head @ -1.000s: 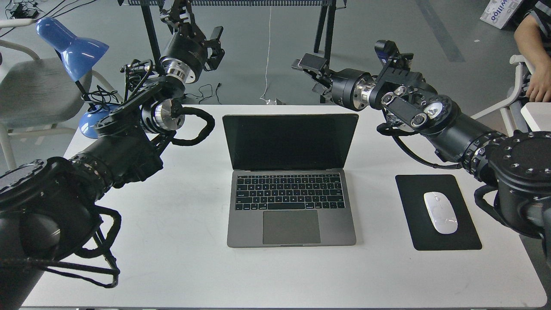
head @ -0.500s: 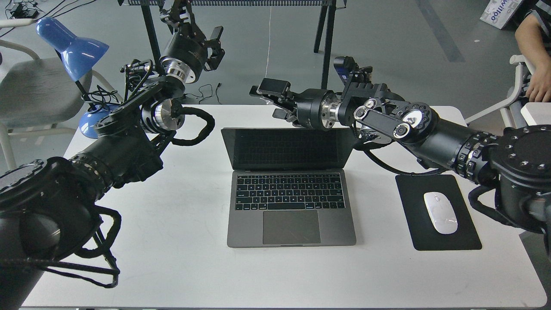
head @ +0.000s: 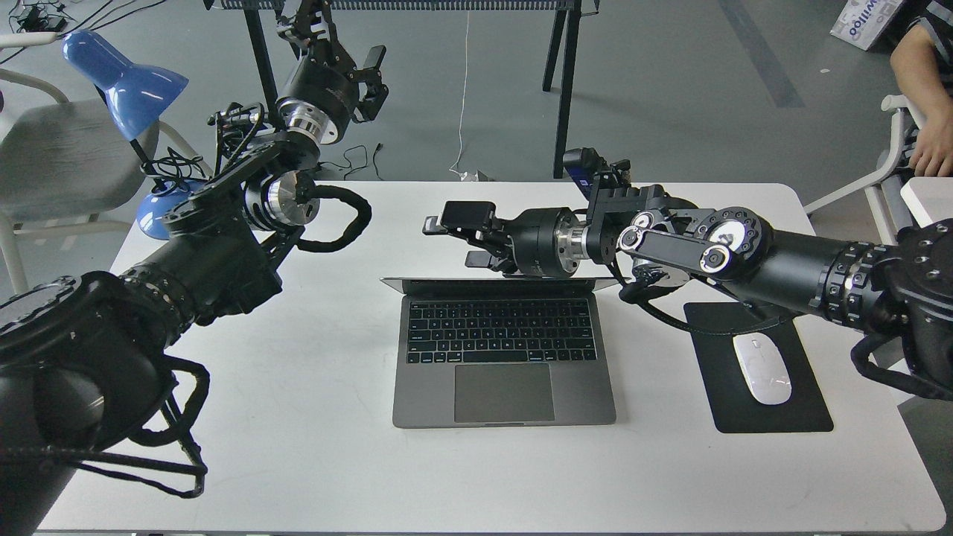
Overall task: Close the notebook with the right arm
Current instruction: 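Push the laptop screen down toward the keyboard with the right gripper, then press the right gripper on the closed lid to seat it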
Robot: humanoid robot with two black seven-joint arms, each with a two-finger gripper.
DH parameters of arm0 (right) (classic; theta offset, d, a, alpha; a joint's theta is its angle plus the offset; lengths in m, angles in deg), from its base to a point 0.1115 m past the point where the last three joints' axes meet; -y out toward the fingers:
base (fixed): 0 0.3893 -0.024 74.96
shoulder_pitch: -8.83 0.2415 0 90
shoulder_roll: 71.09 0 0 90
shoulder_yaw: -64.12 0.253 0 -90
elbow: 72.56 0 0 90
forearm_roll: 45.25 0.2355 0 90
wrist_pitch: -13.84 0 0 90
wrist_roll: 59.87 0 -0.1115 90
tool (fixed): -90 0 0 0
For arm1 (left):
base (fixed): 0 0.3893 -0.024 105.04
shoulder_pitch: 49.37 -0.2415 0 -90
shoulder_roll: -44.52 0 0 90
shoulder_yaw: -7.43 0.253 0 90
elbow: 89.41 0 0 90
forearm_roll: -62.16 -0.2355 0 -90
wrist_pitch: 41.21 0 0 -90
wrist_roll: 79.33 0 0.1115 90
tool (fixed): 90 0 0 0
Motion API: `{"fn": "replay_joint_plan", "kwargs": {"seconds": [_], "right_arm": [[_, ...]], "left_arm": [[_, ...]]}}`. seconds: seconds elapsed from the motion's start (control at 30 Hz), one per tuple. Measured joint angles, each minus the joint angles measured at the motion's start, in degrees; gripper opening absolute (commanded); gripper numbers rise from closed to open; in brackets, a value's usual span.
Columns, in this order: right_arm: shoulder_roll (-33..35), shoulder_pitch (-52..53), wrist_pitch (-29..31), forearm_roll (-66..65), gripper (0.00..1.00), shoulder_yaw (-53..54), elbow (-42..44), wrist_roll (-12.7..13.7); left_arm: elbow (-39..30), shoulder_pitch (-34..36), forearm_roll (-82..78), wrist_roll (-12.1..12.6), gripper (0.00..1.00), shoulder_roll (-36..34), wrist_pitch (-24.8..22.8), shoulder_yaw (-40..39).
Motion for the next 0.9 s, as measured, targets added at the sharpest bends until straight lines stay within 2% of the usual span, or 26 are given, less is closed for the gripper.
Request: {"fn": "replay_joint_plan", "kwargs": {"seconds": [0.33,0.9], "right_arm": [[3.1,-1.3,-0.8,-0.1,1.00,-4.4,-5.7,0.0],[2.8,-8.5,-1.0,-3.7,1.00,-5.0,-5.3,0.0]], "left_arm": [[0.0,0.0,0.0,0.0,1.00,0.0,0.0,0.0],[0.0,0.0,0.0,0.0,1.00,-0.1,0.0,0.0]]}}
